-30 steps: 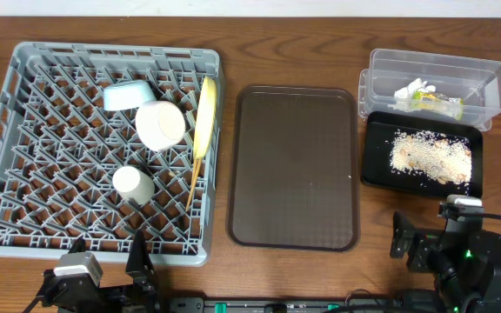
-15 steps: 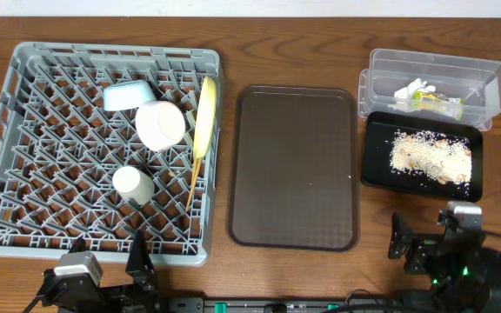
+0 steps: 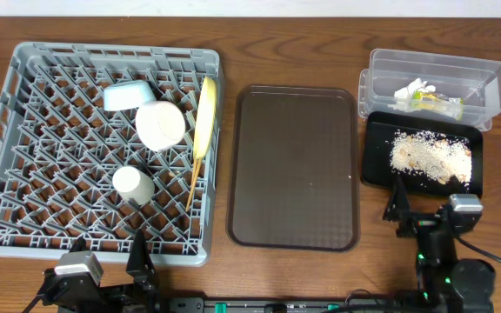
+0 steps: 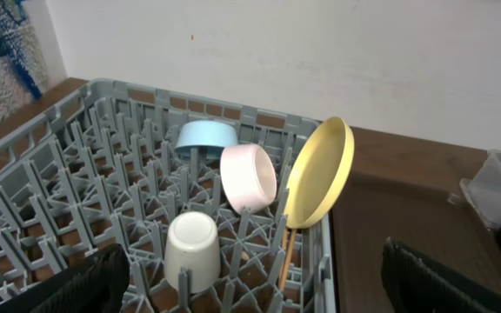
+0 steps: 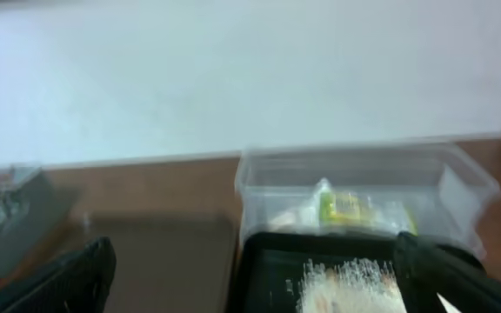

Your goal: Sort waste into correct bins and load items into the dishwasher

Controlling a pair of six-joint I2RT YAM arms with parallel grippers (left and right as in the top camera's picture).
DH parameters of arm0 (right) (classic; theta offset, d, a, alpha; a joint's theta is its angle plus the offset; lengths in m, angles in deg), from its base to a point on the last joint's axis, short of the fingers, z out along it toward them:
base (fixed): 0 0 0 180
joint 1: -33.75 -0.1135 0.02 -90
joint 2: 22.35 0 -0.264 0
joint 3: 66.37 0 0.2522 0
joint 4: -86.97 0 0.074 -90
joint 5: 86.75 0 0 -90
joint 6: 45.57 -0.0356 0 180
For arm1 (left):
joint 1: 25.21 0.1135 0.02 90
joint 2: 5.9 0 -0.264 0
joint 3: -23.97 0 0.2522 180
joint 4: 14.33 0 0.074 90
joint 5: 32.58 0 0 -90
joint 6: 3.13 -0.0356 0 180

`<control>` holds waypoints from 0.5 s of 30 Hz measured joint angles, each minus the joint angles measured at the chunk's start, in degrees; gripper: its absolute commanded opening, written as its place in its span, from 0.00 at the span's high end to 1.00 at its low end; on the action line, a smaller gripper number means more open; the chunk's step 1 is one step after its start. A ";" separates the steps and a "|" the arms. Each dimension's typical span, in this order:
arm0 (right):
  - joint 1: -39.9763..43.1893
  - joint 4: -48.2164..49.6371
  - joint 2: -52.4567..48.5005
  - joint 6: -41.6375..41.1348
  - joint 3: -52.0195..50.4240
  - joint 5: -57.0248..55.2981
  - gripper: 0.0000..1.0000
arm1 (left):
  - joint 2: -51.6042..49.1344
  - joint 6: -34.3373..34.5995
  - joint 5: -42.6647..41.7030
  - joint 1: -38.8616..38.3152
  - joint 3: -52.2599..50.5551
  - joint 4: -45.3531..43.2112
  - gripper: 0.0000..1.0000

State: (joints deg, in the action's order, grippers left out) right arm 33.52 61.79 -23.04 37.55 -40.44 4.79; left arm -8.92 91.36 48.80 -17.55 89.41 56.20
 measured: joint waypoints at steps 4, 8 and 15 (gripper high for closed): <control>0.00 12.09 0.07 -0.02 -9.03 1.99 0.01 | 0.00 0.00 -0.02 0.00 -0.04 0.00 0.06; 0.00 7.76 -0.22 -0.02 -11.82 3.65 0.01 | 0.00 0.00 -0.02 0.00 -0.04 0.00 0.06; 0.00 7.85 -0.09 0.00 -11.78 4.07 0.01 | -0.02 0.02 -0.02 0.00 -0.09 0.02 0.06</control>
State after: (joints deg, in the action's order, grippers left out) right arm 33.52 69.64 -23.13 37.55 -52.22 8.86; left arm -8.94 91.38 48.78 -17.55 89.32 56.23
